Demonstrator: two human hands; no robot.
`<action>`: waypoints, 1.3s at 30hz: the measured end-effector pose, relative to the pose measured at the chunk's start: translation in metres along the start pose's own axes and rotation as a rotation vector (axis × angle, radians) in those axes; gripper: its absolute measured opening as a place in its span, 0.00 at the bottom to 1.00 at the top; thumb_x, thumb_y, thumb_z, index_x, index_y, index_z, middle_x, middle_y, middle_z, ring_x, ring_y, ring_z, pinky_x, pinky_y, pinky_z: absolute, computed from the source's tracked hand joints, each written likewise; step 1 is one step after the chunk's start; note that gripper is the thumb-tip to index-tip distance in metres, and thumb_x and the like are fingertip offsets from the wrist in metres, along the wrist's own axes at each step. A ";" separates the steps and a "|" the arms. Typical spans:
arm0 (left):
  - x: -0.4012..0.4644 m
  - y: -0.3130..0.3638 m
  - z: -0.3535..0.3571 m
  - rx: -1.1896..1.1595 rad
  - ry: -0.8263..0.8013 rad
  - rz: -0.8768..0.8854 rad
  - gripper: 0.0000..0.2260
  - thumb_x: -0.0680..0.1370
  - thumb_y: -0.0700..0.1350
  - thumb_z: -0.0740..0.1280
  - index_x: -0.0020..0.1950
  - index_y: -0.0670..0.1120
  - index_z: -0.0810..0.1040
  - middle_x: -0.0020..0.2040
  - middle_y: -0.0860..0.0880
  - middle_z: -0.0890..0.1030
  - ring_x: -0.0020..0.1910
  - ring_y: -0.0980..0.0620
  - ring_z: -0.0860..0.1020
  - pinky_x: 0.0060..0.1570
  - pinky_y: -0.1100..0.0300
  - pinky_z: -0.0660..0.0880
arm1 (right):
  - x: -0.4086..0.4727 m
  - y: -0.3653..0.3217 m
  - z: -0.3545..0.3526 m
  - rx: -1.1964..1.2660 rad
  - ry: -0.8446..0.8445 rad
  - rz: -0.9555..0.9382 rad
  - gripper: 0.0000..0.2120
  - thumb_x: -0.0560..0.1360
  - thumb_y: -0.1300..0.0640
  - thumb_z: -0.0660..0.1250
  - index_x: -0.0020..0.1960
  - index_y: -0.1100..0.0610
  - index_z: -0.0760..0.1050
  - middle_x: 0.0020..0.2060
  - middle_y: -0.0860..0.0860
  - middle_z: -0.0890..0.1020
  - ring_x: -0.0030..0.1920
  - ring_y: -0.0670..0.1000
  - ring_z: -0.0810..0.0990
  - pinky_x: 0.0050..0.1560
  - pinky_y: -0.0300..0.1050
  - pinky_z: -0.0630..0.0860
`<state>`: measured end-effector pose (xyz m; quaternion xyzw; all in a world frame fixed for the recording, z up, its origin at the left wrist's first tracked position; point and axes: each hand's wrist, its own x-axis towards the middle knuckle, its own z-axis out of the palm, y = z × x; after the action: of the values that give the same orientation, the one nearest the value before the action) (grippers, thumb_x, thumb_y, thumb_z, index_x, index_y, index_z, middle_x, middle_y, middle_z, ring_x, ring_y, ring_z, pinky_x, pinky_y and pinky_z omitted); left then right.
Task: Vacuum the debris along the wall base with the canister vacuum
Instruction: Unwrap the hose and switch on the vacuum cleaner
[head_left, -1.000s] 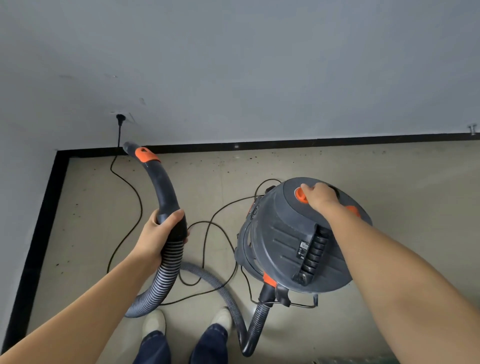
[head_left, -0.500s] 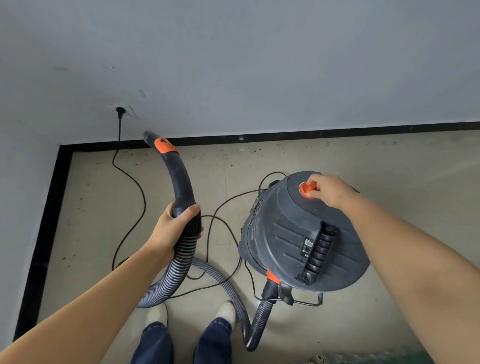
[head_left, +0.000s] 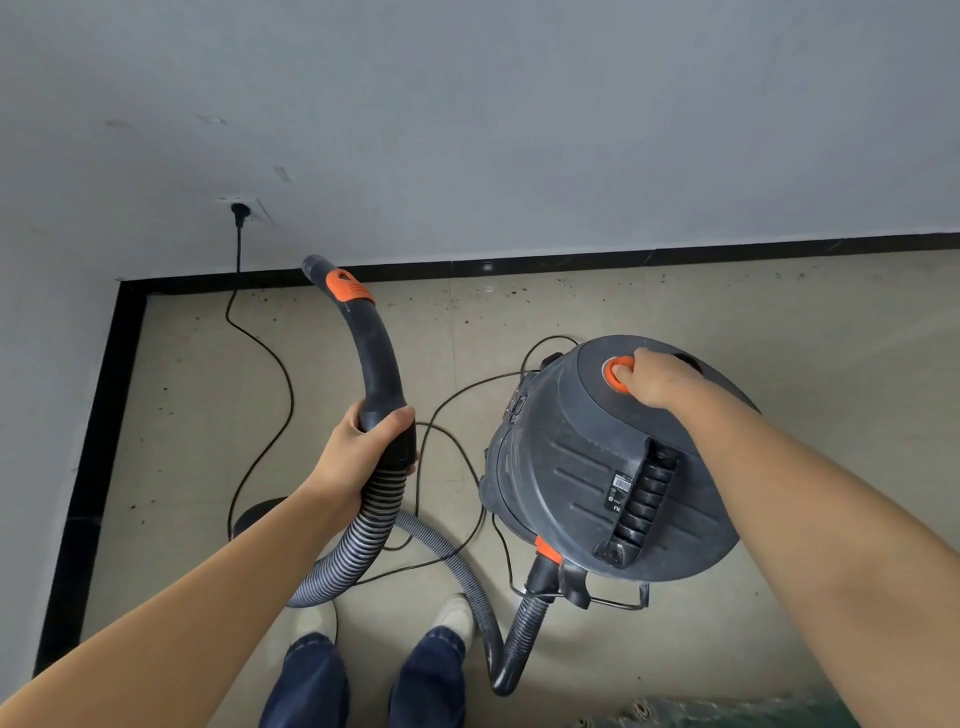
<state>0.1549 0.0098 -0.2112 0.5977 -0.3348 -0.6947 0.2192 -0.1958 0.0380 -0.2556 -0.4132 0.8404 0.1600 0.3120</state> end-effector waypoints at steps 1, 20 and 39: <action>-0.001 0.000 0.001 0.001 0.000 0.002 0.11 0.76 0.45 0.69 0.56 0.47 0.72 0.42 0.39 0.80 0.35 0.45 0.80 0.37 0.53 0.79 | 0.000 0.001 0.001 -0.010 0.001 -0.010 0.23 0.83 0.46 0.50 0.69 0.62 0.64 0.63 0.61 0.75 0.60 0.62 0.75 0.53 0.52 0.72; -0.001 -0.013 0.059 0.034 -0.109 -0.020 0.11 0.76 0.44 0.70 0.54 0.46 0.72 0.42 0.39 0.79 0.37 0.44 0.79 0.36 0.54 0.78 | -0.034 0.135 0.004 0.305 -0.018 0.148 0.15 0.82 0.51 0.56 0.45 0.61 0.72 0.46 0.60 0.80 0.47 0.59 0.79 0.44 0.47 0.72; -0.010 -0.017 0.065 0.080 -0.137 -0.047 0.11 0.76 0.44 0.70 0.55 0.48 0.72 0.45 0.40 0.79 0.39 0.43 0.81 0.39 0.53 0.80 | -0.016 0.126 0.009 -0.112 -0.038 -0.063 0.12 0.83 0.51 0.53 0.49 0.60 0.65 0.47 0.59 0.75 0.44 0.57 0.72 0.44 0.46 0.67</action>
<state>0.0949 0.0412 -0.2129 0.5648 -0.3622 -0.7250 0.1554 -0.2850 0.1285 -0.2504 -0.4532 0.8106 0.2045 0.3092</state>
